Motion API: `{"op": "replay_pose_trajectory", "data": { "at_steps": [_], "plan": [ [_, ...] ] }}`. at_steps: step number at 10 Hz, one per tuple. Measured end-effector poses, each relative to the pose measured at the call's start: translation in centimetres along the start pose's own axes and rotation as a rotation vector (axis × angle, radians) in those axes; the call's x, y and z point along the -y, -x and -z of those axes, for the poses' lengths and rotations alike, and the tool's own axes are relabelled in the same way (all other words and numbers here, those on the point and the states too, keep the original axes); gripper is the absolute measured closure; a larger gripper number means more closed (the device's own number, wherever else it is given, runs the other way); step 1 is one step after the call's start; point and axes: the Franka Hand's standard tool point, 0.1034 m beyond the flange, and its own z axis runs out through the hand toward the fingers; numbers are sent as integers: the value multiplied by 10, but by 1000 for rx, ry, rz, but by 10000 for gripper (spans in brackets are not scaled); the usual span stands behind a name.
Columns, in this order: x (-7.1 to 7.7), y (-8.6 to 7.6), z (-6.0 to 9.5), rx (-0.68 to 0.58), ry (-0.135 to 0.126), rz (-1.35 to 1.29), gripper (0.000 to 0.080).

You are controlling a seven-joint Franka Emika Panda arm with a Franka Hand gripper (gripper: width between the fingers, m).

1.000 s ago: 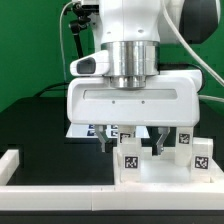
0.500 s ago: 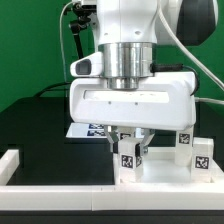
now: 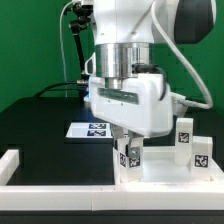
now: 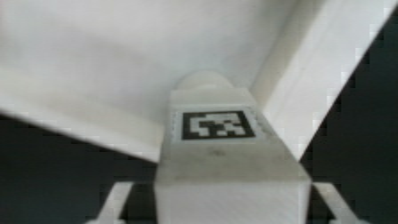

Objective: Assemble square table

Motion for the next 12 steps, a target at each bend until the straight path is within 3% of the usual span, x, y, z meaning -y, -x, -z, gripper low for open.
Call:
{"op": "replay_pose_trajectory", "data": {
  "at_steps": [2,7,10,12],
  "plan": [
    [-2,-2,0,55,2,-224,508],
    [-2,0,-1,55,13,-509,508],
    [-11,-9,1,102,53,-843,500],
    [-13,-9,2,83,51,-942,491]
  ]
}}
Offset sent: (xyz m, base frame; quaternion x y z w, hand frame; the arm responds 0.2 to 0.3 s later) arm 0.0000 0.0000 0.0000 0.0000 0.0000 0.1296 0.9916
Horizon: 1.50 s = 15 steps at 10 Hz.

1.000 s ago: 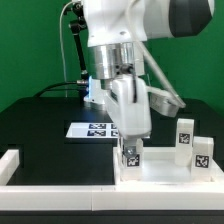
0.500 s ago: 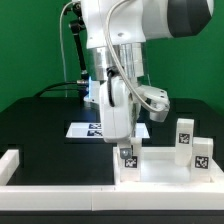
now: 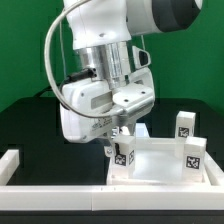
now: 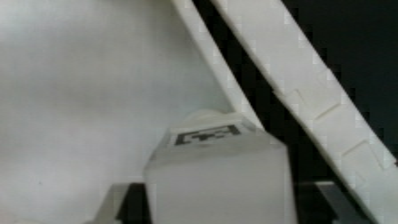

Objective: Assemble square table

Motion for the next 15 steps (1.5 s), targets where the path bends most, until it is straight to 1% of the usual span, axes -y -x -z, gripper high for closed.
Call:
{"op": "replay_pose_trajectory", "data": {
  "at_steps": [1,2,3,4,5,6,7,8,9,10,11,12,15],
  "plan": [
    [0,-1,0,-2,2,7,491],
    [0,-1,-1,-3,3,14,422],
    [-1,-1,-1,-4,3,14,422],
    [-1,-1,-1,-4,3,14,243],
    [2,-1,2,-4,18,14,243],
    [20,6,21,18,14,8,170],
    [13,8,33,36,-1,15,156],
    [3,11,49,54,11,19,156],
    [-2,19,73,83,19,22,151],
    [-6,23,86,75,40,40,150],
    [-5,22,82,74,35,42,150],
    [-5,21,79,69,38,41,150],
    [-5,21,79,68,38,41,150]
  ]
}}
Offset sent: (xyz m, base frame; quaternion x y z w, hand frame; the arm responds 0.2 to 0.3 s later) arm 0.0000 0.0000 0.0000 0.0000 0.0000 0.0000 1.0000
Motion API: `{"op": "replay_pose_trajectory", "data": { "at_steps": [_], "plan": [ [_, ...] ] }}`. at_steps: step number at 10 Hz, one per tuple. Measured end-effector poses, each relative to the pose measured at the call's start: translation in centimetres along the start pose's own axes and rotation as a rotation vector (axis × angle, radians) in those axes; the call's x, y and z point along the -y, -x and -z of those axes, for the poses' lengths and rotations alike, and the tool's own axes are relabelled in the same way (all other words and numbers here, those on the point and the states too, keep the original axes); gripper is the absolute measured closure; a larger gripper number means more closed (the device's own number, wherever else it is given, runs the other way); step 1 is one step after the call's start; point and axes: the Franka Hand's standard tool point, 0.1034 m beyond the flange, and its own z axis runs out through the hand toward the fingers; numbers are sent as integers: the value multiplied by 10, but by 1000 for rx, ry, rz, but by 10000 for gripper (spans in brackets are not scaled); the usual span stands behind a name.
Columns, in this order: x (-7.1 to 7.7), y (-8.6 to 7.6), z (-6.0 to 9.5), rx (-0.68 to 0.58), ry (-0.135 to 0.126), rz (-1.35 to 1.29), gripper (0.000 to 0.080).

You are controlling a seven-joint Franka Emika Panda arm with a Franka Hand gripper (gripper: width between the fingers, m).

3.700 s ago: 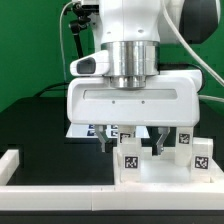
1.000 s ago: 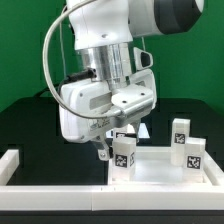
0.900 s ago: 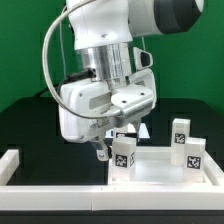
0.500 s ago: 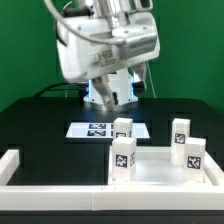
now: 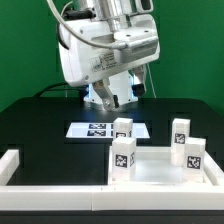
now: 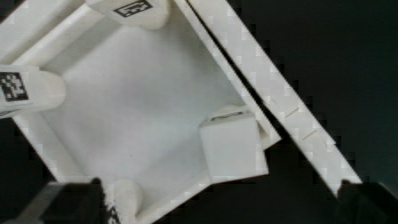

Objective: Assemble square table

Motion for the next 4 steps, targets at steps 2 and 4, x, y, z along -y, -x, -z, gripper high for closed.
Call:
{"op": "replay_pose_trajectory", "data": {
  "at_steps": [2,4],
  "plan": [
    [0,0,-1,-1,1,0,150],
    [0,0,-1,-1,1,0,150]
  ]
}}
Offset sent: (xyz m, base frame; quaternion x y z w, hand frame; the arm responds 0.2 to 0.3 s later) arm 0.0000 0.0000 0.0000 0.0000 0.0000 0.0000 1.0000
